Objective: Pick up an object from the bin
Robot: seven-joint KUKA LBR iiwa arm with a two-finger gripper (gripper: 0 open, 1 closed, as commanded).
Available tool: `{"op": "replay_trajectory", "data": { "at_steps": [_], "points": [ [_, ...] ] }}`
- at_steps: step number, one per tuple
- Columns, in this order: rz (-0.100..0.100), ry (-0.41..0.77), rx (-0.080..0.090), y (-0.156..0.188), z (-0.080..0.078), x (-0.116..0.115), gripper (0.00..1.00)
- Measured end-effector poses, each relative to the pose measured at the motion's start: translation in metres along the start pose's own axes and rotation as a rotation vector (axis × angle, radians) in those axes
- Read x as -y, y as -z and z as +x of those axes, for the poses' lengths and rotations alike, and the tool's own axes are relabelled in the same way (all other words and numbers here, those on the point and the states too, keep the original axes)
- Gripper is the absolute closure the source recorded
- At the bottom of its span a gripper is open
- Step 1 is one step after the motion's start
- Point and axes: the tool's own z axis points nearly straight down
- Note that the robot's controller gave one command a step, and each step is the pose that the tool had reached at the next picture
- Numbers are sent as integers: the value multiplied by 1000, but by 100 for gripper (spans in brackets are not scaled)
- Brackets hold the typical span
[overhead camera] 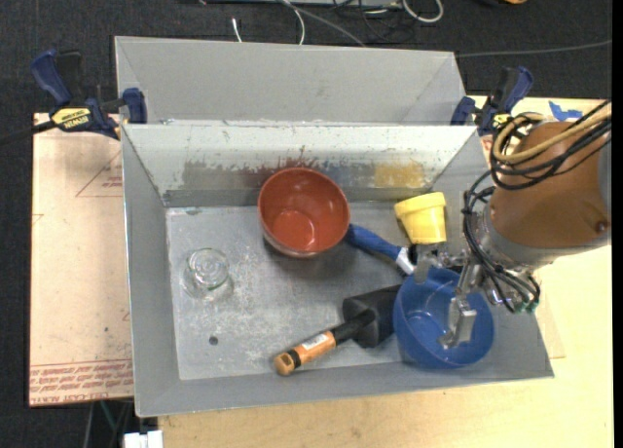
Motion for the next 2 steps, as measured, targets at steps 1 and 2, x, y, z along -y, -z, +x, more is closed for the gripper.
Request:
{"op": "replay_trajectory", "data": {
  "at_steps": [1, 2],
  "points": [
    [-1, 143, 2, -37, -5, -13, 0],
    [1, 215, 4, -58, -23, -1, 100]
  ]
}}
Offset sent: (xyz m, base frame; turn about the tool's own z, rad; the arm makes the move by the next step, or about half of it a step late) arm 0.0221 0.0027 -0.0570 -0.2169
